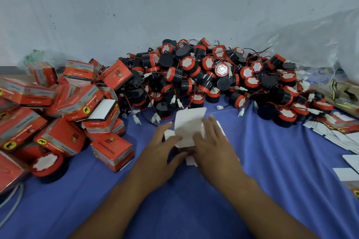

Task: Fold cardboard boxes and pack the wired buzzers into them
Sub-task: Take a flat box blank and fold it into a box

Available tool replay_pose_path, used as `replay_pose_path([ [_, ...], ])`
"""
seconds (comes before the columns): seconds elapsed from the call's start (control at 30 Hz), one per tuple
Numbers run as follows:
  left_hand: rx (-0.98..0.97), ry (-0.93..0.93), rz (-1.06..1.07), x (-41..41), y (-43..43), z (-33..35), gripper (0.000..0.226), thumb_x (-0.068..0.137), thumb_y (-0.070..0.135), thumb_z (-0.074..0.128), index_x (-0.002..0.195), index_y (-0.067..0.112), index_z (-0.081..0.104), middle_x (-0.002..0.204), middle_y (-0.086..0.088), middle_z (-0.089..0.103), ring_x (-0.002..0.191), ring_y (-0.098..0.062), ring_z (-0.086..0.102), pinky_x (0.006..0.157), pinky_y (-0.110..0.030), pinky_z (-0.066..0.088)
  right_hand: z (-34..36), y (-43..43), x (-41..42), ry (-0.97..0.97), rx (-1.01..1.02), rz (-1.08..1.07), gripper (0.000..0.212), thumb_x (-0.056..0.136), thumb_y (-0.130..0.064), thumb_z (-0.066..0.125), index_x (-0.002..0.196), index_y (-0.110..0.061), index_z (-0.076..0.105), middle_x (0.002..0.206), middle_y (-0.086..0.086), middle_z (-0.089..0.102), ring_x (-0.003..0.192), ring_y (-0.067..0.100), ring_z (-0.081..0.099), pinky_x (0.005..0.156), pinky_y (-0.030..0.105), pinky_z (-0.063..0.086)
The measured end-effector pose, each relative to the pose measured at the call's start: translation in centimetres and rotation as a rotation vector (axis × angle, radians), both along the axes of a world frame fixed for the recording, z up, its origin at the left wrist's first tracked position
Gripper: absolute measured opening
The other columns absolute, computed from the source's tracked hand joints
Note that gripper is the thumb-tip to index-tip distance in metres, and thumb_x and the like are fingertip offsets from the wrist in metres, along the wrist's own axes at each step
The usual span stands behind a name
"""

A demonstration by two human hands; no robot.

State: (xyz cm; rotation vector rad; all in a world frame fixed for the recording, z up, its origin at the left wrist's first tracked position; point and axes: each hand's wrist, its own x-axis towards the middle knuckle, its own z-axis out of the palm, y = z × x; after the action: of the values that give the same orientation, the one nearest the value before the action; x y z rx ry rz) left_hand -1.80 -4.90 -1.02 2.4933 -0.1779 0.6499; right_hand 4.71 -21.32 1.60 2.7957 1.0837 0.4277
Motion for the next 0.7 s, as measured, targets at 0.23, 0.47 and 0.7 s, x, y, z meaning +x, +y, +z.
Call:
replay_pose_path([
  [0.23, -0.151, 0.18, 0.061, 0.7, 1.4, -0.6, 0.065, 0.091, 0.04, 0.068, 0.148, 0.03, 0.04, 0.128, 0.023, 0.053, 0.107, 0.007, 0.048, 0.084, 0.004, 0.032, -0.3, -0.4, 0.2, 0.54, 0.448, -0.046, 0.086, 0.093, -0.04, 0.06, 0.154, -0.01, 0.007, 0.137, 0.007, 0.052, 0.118, 0.024, 0.054, 0.089, 0.033, 0.047],
  [0.47, -0.353, 0.203, 0.2, 0.3, 2.0, -0.5, 0.061, 0.08, 0.045, 0.078, 0.125, 0.048, 0.038, 0.12, 0.031, 0.046, 0.109, 0.008, 0.049, 0.079, -0.006, 0.041, 0.8, 0.0, 3.0, 0.655, 0.8, -0.13, 0.075, 0.097, -0.067, 0.017, 0.069, -0.01, 0.057, 0.065, -0.001, 0.061, 0.07, 0.013, 0.055, 0.068, 0.033, 0.04],
  [0.7, -0.305, 0.198, 0.256, -0.2, 1.7, -0.2, 0.049, 0.075, 0.053, 0.078, 0.105, 0.059, 0.04, 0.111, 0.038, 0.044, 0.101, 0.023, 0.043, 0.073, -0.008, 0.041, 3.5, 6.4, 12.9, 0.606, 0.554, 0.196, 0.041, 0.094, 0.005, 0.05, 0.133, -0.007, 0.059, 0.132, 0.012, 0.061, 0.115, 0.027, 0.059, 0.089, 0.02, 0.044],
])
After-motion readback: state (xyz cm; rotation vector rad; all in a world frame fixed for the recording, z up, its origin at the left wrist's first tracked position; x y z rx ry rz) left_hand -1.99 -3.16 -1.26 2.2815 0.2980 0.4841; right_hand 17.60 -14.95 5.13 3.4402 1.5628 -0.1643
